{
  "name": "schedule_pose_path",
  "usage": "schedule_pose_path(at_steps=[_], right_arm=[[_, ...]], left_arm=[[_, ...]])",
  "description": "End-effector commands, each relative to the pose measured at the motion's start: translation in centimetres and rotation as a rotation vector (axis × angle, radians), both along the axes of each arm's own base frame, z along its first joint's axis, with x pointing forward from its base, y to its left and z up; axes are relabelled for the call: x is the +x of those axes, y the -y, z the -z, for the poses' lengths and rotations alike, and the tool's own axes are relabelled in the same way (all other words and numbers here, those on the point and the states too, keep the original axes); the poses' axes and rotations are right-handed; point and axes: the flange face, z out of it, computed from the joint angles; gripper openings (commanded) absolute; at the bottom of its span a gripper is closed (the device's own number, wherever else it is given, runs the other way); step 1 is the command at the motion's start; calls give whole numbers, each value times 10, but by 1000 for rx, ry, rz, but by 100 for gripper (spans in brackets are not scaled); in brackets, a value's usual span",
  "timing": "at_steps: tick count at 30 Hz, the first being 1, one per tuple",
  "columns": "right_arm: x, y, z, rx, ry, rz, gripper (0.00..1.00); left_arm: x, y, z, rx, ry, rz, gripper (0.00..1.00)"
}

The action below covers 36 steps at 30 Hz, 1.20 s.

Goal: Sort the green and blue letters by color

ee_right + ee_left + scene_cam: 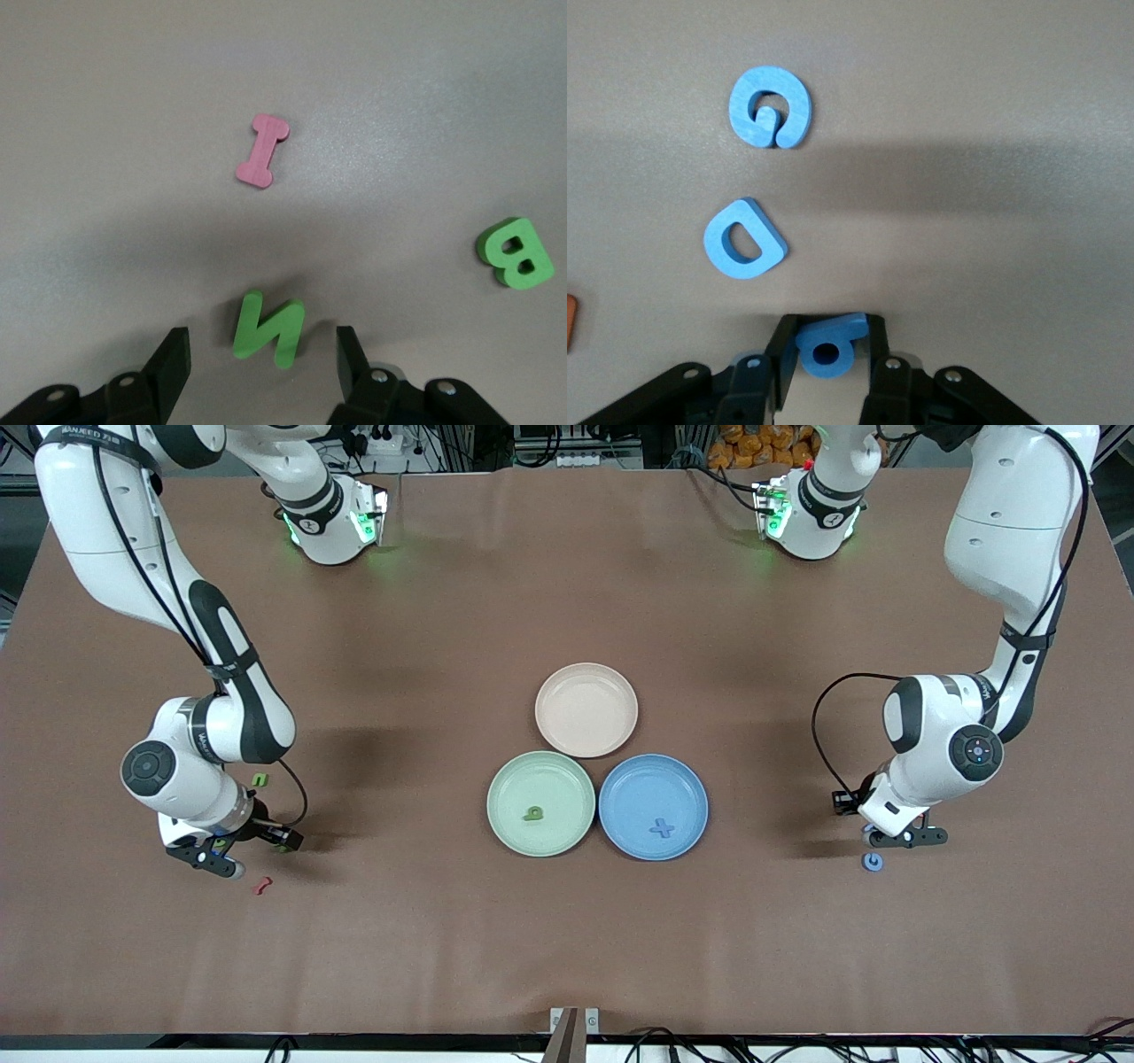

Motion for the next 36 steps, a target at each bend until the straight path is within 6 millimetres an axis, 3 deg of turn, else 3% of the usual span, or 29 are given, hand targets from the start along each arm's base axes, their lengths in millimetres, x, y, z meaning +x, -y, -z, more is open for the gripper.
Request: schedule_pose_path(at_steps=[1, 4, 7, 10, 15, 20, 26, 36], right_arm=[[6, 0, 8, -11, -7, -5, 68], [8, -2, 9, -11, -6, -8, 65], [8, -3, 12, -11, -9, -10, 62], [9, -2, 12, -14, -7, -10, 59], [9, -3, 13, -15, -9, -12, 53], [9, -5, 14, -16, -10, -16, 30], [9, -10, 14, -16, -12, -23, 0], [15, -16, -1, -9, -23, 0, 0]], left_arm=[[7, 5, -8, -18, 11, -13, 0], [10, 8, -23, -28, 28, -30, 0], [15, 26, -37, -50, 1, -63, 0], [23, 49, -53, -54, -21, -120, 0], [26, 102, -63, -55, -11, -213, 0], [32, 140, -81, -76, 18, -316, 0], [27, 208, -75, -81, 18, -416, 0], [8, 297, -53, -76, 13, -517, 0]])
